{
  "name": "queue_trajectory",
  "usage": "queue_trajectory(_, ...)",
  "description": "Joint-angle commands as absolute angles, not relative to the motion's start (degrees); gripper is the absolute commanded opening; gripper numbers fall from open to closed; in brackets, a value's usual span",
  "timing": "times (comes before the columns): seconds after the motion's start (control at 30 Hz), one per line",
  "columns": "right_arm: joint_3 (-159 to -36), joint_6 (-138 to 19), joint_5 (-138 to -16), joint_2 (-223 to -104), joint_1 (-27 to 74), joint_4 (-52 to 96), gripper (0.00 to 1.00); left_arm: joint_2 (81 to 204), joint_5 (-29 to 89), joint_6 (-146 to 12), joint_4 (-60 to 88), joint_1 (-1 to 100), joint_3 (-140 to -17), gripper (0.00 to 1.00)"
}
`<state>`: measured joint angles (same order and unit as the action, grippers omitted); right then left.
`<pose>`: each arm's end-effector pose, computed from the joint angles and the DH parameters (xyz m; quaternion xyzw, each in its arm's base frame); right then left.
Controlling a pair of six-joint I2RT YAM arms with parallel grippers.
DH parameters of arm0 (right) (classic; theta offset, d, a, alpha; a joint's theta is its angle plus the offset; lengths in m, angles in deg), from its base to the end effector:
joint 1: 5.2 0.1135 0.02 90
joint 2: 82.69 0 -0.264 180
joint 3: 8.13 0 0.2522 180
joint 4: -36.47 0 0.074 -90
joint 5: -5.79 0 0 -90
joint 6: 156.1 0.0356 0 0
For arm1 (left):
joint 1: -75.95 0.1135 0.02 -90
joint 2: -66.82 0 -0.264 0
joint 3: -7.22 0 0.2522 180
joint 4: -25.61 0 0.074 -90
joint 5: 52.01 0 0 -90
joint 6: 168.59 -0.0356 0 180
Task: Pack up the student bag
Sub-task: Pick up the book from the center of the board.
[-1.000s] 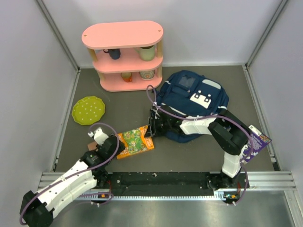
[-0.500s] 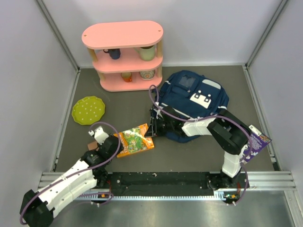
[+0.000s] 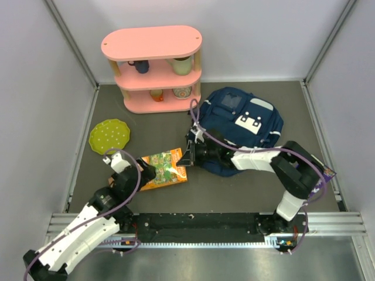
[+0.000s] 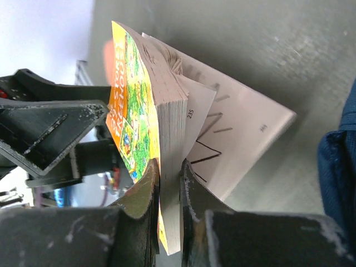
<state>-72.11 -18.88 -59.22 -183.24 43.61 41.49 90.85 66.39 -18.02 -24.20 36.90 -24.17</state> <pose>0.2267 0.2819 0.1672 -0.1174 0.8505 0.4806 0.1785 0.0935 -0.0541 0.1822 -0.2628 0.8531 -0.1537 0.4237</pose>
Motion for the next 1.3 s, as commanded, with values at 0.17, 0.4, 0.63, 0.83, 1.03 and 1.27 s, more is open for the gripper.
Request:
queue_trajectory(0.17,-70.5,-12.0,-55.5,-165.4,37.0,45.7,0.0,83.3,69.0,-30.0,-21.1,36.6,-38.4,0.99)
queue_trajectory(0.4,-67.3,-14.9,-59.9,-153.2,33.0,38.1,0.0,84.7,60.8,-36.0,-6.1,36.7,-36.0,0.99)
queue_trajectory(0.63,-61.4,-15.2,-58.9,-145.0,28.0,35.2,0.0,95.2,49.8,-37.0,15.7,36.7,-32.0,0.99)
queue_trajectory(0.83,-59.2,-14.2,-58.5,-137.6,27.1,32.9,0.0,105.0,40.6,-34.9,26.2,39.3,-31.9,0.99)
queue_trajectory(1.03,-56.9,-16.3,-62.1,-131.7,25.5,29.4,0.0,107.9,35.4,-30.0,29.0,44.2,-30.0,0.99)
queue_trajectory(1.27,-51.4,-19.2,-62.5,-135.3,23.5,30.6,0.0,114.1,28.1,-28.2,36.3,46.1,-27.6,0.99)
